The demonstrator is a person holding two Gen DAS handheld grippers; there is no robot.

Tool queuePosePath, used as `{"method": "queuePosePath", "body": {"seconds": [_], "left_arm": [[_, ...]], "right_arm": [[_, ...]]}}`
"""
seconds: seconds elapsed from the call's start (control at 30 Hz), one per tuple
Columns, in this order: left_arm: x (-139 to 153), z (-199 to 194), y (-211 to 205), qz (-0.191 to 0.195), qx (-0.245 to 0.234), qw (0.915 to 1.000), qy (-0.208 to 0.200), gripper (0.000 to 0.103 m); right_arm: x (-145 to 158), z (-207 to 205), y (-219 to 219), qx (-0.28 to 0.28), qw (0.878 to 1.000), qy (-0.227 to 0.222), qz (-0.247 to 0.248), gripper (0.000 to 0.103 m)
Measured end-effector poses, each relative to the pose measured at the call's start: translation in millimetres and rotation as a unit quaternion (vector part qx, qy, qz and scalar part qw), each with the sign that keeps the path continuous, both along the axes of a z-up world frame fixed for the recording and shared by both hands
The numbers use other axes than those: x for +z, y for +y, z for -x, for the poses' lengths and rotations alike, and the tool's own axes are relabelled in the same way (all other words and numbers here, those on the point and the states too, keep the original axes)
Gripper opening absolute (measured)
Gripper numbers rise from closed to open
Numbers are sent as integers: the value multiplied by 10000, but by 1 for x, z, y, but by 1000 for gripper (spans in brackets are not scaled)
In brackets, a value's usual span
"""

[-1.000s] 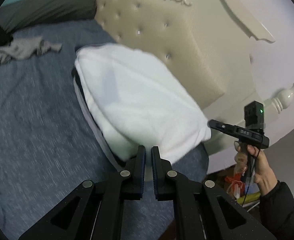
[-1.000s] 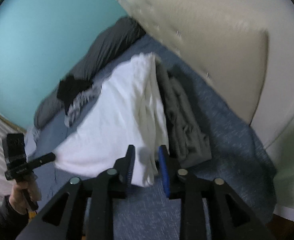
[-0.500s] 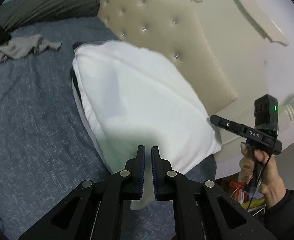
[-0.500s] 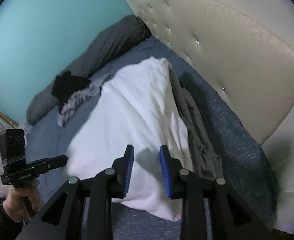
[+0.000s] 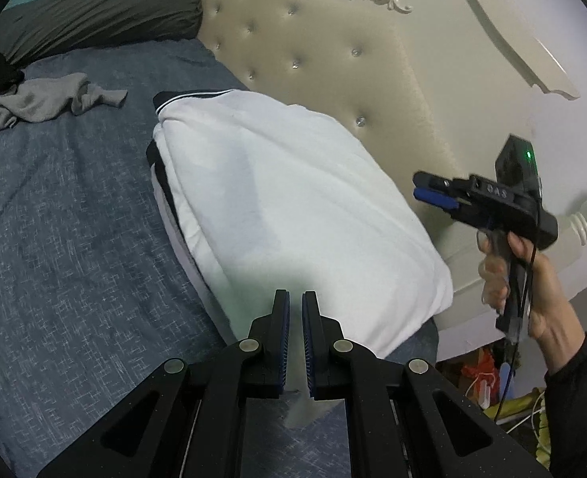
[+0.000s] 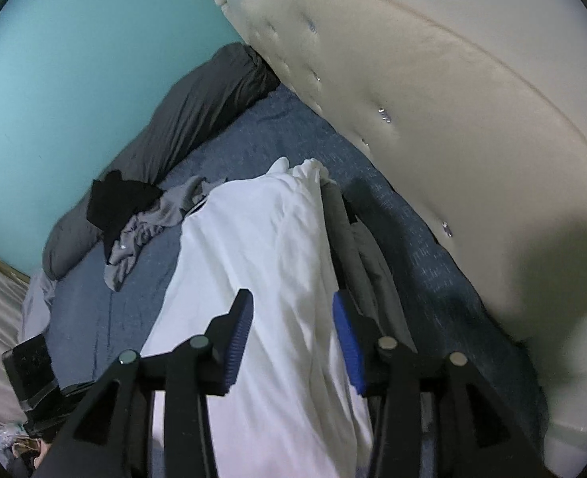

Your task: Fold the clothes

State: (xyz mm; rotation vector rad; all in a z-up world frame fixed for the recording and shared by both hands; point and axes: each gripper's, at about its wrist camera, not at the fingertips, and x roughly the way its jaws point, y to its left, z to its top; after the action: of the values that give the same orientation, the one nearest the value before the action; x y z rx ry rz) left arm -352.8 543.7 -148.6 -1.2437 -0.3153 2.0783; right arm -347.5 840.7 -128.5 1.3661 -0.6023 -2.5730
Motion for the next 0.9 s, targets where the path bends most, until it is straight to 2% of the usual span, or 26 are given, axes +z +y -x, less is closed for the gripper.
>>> {"method": "queuePosePath", "body": {"seconds": [0.2,0.27,0.33,0.37,0.6,0.8,0.9], "left_arm": [[-11,1,1,-24,-72,10000,-20,7],[-12,1,1,-41,-80,10000,-5,7],[-11,1,1,-49,-91,9999,15,7],[-12,0,1,-51,-94,9999,24,7],[-13,-1,1,-86,-102,9999,43,7],[-14,-3,0,-99,-92,9999,33,7],[-13,-5,-1,-86,-99,9999,48,7]], "right_arm": [[-13,24,-8,86,9995,-282,-150,39],[-17,28,-9,112,9993,-330,-124,21],[-18,28,-5,51,9997,-250,-48,7],[-17,29,-4,36,9998,-215,12,4],[-21,31,13,-375,9991,-185,-2,2],[-25,32,11,-386,9989,-280,4,2],[-20,31,14,-275,9991,-158,276,5]]}}
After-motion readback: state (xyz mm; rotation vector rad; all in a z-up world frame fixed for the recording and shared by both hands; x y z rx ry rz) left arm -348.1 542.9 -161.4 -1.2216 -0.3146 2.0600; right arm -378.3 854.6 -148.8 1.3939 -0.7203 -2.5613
